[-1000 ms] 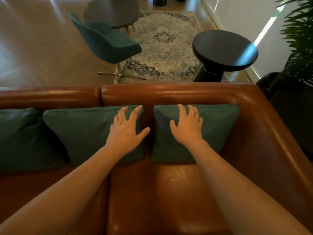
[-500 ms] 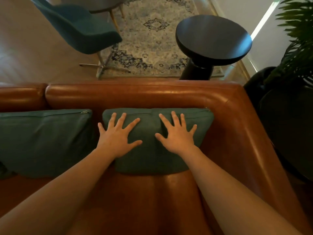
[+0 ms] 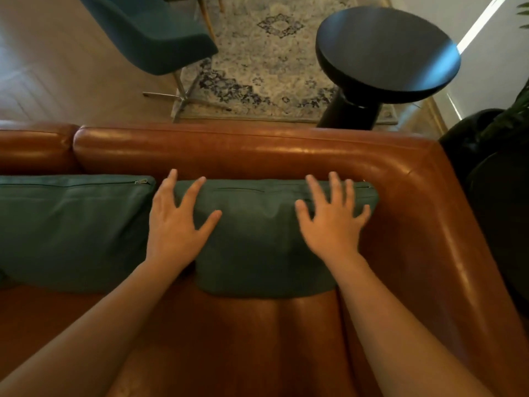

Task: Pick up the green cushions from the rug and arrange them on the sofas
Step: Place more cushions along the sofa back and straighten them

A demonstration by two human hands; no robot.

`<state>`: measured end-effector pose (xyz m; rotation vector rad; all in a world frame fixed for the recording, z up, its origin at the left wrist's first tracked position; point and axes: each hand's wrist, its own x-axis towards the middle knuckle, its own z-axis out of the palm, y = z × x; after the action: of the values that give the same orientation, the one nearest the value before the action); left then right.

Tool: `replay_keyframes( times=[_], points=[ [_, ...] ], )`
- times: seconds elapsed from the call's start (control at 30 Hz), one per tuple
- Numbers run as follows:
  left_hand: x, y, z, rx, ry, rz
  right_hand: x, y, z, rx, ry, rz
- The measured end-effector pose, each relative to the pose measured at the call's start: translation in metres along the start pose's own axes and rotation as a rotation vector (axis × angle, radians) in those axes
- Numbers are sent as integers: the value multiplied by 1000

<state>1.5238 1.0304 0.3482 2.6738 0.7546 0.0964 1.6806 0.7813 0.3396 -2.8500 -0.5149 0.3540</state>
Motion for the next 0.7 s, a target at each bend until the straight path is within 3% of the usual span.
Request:
replay_keyframes(
  times=[0.07, 0.17, 0.27, 0.37, 0.43, 0.5, 0.6, 0.7],
  points=[
    [3, -5, 2, 9, -77, -46, 4, 19, 5, -15, -10, 95],
    [14, -4, 3, 66, -145, -2, 9, 31, 11, -56, -67, 81],
    [18, -1, 1, -113, -56, -121, 13, 43, 4, 4, 59, 134],
    [10, -5, 9, -456, -71, -345, 11, 58, 8, 122, 12, 207],
    [6, -8, 15, -725, -52, -486, 9, 65, 10, 288, 169, 243],
    [5, -8, 22, -931, -11, -577, 9, 64, 10, 662, 345, 394],
    [7, -3, 38, -1147, -73, -659, 7, 45, 22, 1187, 244, 600],
    [9, -4, 46, -1230, -97, -667, 6, 47, 33, 1362, 160, 589]
  ],
)
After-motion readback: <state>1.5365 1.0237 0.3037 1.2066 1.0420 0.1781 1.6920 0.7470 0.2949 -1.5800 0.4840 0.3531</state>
